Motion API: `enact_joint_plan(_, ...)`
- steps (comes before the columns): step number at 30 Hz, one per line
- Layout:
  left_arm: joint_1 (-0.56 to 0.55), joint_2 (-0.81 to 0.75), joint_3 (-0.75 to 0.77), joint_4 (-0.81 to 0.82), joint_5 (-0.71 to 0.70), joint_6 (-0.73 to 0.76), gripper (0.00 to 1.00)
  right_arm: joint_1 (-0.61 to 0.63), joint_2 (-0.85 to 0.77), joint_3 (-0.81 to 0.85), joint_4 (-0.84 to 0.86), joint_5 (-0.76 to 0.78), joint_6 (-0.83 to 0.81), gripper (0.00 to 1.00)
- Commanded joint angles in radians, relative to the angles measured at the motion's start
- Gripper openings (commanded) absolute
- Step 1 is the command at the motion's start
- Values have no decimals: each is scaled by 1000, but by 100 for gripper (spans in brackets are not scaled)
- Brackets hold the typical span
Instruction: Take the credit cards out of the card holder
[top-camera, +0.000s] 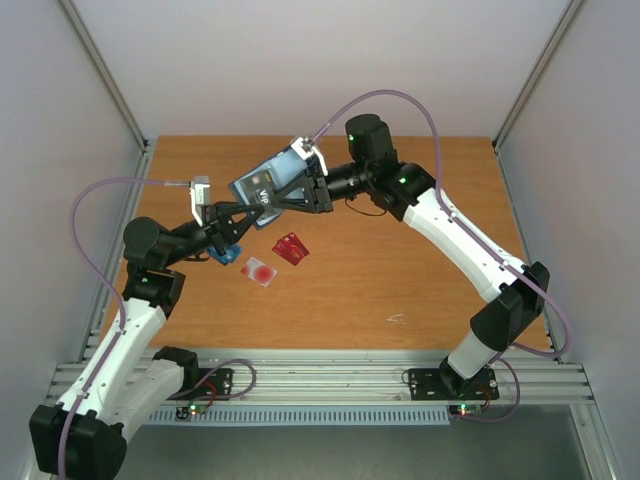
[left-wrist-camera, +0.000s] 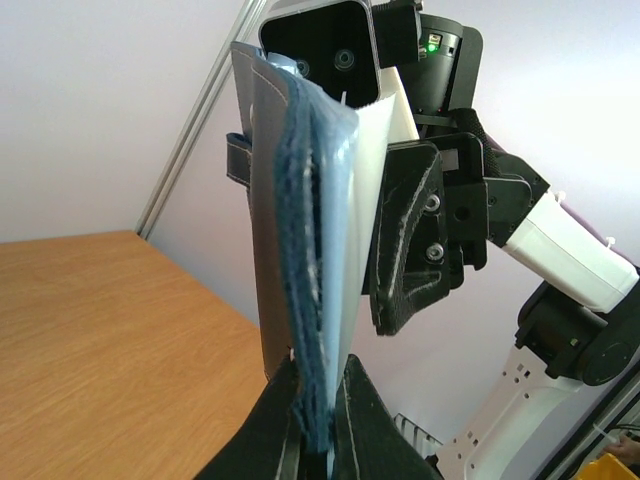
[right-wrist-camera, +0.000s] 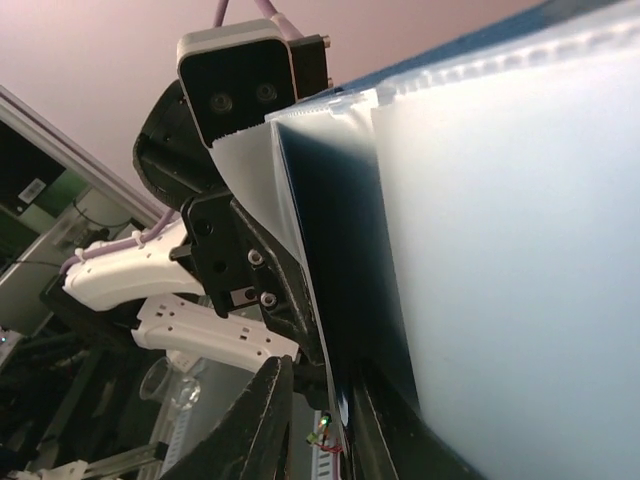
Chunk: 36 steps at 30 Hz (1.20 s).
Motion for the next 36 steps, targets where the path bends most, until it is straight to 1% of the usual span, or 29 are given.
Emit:
enact_joint_plan(1, 0, -1, -8, 45, 1, 6, 0, -15, -48, -11, 66, -43, 38, 17)
enact_joint_plan(5, 0, -3, -8, 43, 1, 6, 0, -16, -46, -22, 104, -44, 63, 16)
enact_joint_plan(13, 0, -6, -9, 46, 2, 6, 0, -15, -44, -21, 101, -40, 65, 2)
enact_joint_plan(18, 0, -9, -10, 46, 1, 6, 0, -17, -51, -14, 54, -24, 31, 1)
enact_joint_plan(20, 0, -13, -11, 46, -2, 6, 13, -17, -49, -2, 18, -21, 8, 1)
enact_joint_plan(21, 0, -14, -12, 50, -3, 6, 16, -17, -50, 2, 1, -20, -3, 1)
enact_joint_plan(25, 1, -17, -16, 55, -5, 0, 15, -23, -61, 20, -78, -2, -59, 1)
enact_joint_plan(33, 1, -19, -18, 65, 0, -4, 15, -53, -81, 30, -150, 12, -100, 1)
enact_joint_plan(34, 1, -17, -18, 66, 1, -4, 15, -54, -83, 30, -154, 12, -102, 1)
enact_joint_plan(36, 1, -17, -18, 65, 1, -4, 10, -60, -85, 30, -162, 15, -107, 1)
